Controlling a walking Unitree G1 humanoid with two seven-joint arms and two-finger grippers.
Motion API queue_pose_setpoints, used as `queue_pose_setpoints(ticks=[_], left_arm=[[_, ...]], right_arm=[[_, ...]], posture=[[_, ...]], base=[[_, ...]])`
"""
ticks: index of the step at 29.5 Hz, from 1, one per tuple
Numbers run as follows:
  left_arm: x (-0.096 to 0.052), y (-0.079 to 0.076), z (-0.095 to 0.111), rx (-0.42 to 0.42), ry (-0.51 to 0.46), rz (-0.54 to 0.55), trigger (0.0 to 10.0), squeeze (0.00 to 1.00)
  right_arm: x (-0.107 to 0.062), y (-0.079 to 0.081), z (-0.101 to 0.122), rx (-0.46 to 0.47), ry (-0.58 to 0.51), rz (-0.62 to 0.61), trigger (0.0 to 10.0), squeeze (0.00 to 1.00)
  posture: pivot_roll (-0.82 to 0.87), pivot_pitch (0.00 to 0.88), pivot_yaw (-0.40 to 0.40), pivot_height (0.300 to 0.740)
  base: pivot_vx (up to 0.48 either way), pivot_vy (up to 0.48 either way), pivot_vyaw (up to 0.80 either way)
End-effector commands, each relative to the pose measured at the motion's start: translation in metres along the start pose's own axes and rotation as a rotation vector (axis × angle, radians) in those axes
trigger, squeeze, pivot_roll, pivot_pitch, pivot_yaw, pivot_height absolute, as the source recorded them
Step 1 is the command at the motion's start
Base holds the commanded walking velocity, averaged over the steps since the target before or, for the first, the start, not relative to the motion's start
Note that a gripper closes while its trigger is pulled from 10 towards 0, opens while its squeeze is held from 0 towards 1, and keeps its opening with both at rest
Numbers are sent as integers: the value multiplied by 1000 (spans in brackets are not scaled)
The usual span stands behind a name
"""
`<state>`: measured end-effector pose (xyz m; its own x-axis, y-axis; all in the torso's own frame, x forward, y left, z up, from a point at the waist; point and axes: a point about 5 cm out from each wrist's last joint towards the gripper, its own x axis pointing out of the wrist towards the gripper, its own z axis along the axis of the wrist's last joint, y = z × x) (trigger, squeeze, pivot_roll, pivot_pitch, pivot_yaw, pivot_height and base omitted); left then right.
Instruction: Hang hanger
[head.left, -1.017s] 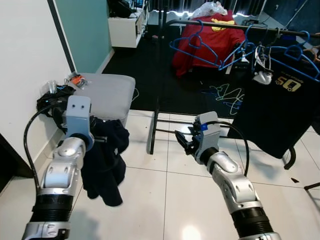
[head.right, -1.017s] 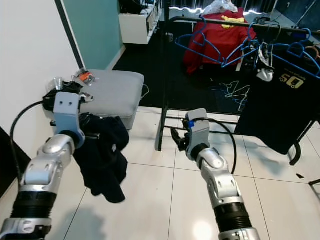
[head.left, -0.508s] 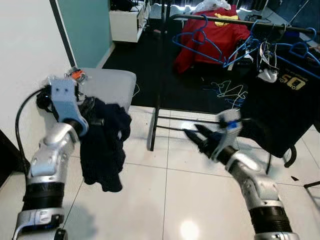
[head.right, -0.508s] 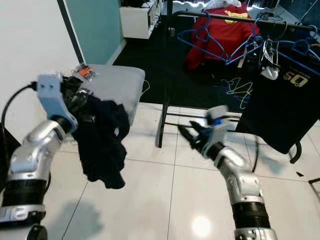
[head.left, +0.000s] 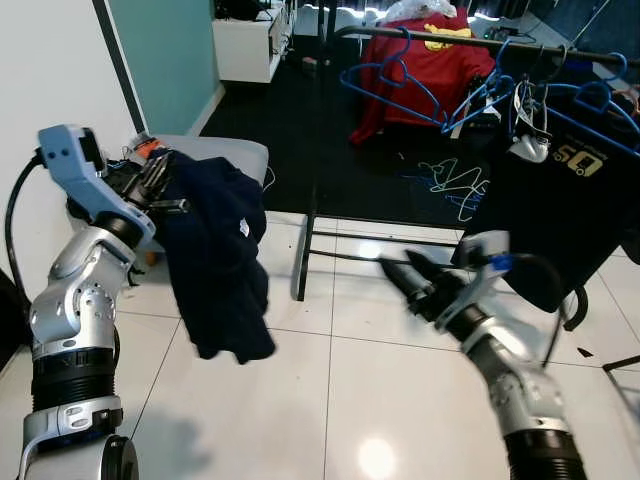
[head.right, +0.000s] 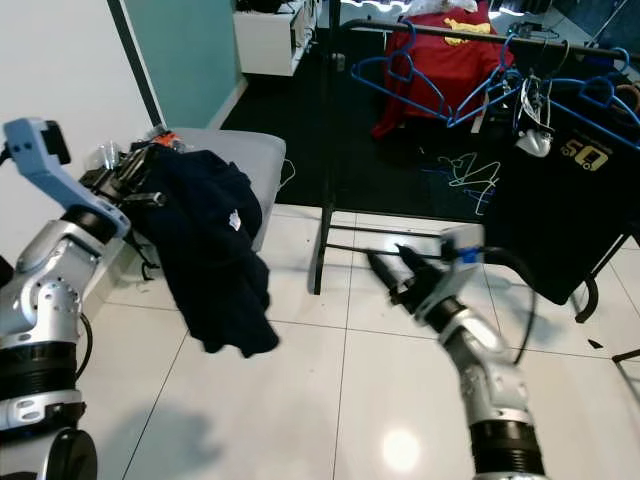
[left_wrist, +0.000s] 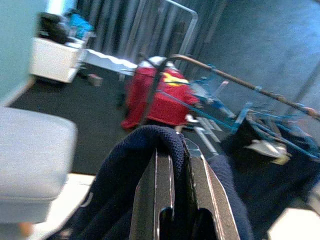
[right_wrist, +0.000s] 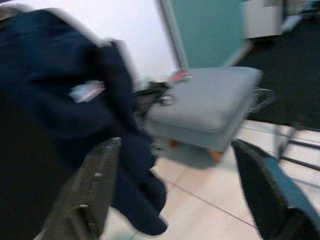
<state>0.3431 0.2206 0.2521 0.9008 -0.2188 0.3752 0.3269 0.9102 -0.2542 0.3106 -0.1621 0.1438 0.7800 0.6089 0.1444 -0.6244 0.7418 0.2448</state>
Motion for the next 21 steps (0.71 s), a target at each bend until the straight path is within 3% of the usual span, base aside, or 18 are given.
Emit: queue_pose_setpoints(ticks=[1, 6, 8, 13, 20, 21], left_arm=[[7, -16, 8, -30, -44, -103, 10000, 0], [8, -24, 8, -51, -50, -158, 10000, 0], [9, -29, 9, -83, -53, -223, 10000, 0], [8, -34, 11, -128, -46, -304, 10000, 0], [7, -38, 10, -123, -35, -342, 10000, 0], [5, -43, 10, -127, -31, -373, 10000, 0]], right_arm=[[6, 10, -2, 7, 14, 91, 10000, 1000], [10, 16, -5, 4, 36, 148, 10000, 1000], [16, 19, -7, -43, 50, 206, 10000, 1000], [24, 19, -9, -133, 81, 226, 10000, 1000], [28, 20, -8, -164, 91, 229, 10000, 1000], [32, 18, -6, -188, 85, 203, 10000, 0]], posture=[[-23, 112, -20, 740], [-19, 117, -21, 740], [-18, 119, -22, 740], [-13, 118, -21, 740], [-13, 119, -21, 740], [-10, 117, -20, 740]], base=[[0, 0, 0], [0, 0, 0], [0, 0, 0], [0, 0, 0], [0, 0, 0], [0, 0, 0]])
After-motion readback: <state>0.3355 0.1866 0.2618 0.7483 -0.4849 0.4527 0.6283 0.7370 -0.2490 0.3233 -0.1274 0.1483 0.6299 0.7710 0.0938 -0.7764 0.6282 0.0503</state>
